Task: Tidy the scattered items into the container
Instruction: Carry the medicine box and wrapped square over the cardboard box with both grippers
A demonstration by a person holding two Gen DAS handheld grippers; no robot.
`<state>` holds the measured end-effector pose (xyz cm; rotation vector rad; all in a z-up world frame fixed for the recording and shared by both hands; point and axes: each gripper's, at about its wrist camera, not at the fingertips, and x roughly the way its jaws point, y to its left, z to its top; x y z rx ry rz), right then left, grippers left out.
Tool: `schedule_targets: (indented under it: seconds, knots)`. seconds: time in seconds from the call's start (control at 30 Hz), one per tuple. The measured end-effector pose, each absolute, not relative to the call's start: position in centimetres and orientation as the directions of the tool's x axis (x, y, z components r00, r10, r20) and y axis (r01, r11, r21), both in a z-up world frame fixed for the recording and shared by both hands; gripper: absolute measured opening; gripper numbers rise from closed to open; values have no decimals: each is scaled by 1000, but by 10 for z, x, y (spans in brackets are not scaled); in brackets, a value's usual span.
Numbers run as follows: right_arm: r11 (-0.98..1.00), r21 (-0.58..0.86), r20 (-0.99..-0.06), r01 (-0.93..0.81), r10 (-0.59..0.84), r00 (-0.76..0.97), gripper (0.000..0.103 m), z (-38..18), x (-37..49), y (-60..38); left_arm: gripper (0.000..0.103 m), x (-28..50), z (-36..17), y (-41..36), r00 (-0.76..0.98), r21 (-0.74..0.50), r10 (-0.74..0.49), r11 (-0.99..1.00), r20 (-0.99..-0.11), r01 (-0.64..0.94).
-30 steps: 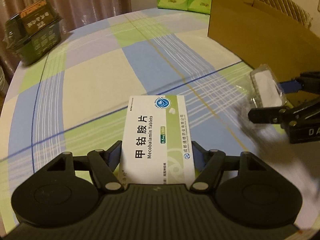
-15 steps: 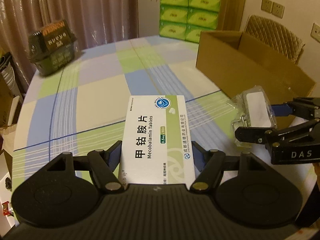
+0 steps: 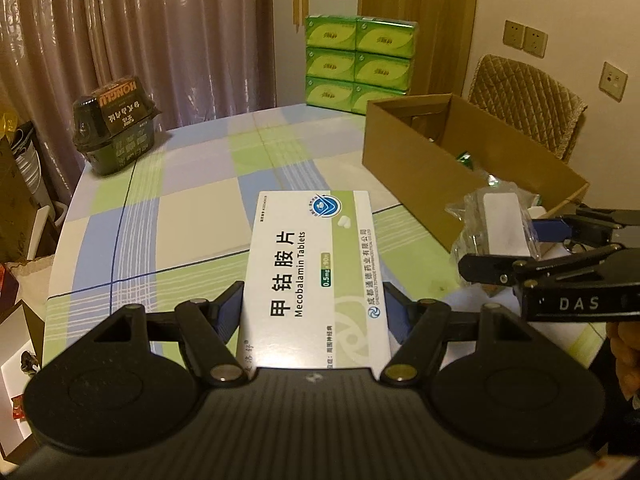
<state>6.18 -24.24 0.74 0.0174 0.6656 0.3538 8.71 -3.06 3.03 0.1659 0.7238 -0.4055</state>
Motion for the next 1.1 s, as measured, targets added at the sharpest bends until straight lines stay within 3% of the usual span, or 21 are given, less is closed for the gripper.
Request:
schedule_targets:
  seconds: [1.1]
  knots:
    - [969,180,-513,-170,240,824,73,54,34,-345,67,60,51,-129,651,7,-407,845,-640,535]
